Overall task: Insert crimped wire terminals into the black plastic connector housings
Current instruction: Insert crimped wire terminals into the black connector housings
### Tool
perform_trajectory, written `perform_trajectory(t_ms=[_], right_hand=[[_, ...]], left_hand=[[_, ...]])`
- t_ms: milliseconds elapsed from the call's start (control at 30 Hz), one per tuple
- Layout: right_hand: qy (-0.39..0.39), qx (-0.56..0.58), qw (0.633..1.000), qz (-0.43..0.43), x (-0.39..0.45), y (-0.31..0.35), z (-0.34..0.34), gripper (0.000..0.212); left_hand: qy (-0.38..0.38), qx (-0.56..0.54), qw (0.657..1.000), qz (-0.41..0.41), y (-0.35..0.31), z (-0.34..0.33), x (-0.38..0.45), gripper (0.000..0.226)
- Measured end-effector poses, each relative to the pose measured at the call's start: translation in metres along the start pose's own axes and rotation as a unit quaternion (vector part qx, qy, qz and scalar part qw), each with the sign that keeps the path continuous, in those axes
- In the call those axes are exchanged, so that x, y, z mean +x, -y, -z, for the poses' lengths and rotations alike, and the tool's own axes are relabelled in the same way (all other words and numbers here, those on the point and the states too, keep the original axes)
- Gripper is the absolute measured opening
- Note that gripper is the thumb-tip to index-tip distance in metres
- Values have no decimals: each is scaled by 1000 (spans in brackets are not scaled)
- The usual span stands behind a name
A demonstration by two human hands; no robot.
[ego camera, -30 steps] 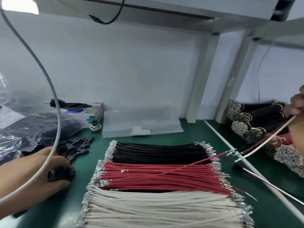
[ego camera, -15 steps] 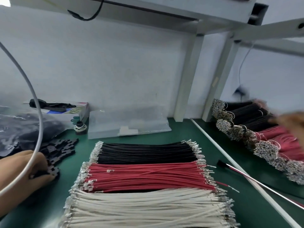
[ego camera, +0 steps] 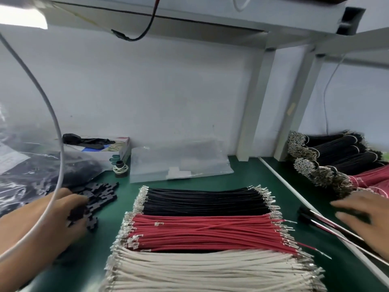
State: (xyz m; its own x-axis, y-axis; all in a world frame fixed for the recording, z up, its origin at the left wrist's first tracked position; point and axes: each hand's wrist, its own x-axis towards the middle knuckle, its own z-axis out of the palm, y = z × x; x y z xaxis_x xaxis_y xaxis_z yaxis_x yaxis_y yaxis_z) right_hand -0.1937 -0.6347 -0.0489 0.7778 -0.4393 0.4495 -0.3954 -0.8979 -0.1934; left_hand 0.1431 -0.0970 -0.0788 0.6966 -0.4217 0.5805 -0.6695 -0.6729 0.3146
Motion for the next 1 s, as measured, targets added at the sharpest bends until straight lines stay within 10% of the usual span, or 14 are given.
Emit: perform_trajectory(t_ms=[100,300,567,1000], right_hand=[[-47,68,995,57,25,118,15,20],[107,123,971,174,76,270,-40,18],[202,165,956,131,88,304,-101,9],[-110,168,957,210,41,291,-41,10]], left_hand=[[-42,15,999,-24,-28,9,-1,41],[-49,-14,998,-48,-59,1,-11,48],[-80,-58,994,-39,-70,-1,-16,47],[-51,-160,986,-12,-92,7,-18,42]])
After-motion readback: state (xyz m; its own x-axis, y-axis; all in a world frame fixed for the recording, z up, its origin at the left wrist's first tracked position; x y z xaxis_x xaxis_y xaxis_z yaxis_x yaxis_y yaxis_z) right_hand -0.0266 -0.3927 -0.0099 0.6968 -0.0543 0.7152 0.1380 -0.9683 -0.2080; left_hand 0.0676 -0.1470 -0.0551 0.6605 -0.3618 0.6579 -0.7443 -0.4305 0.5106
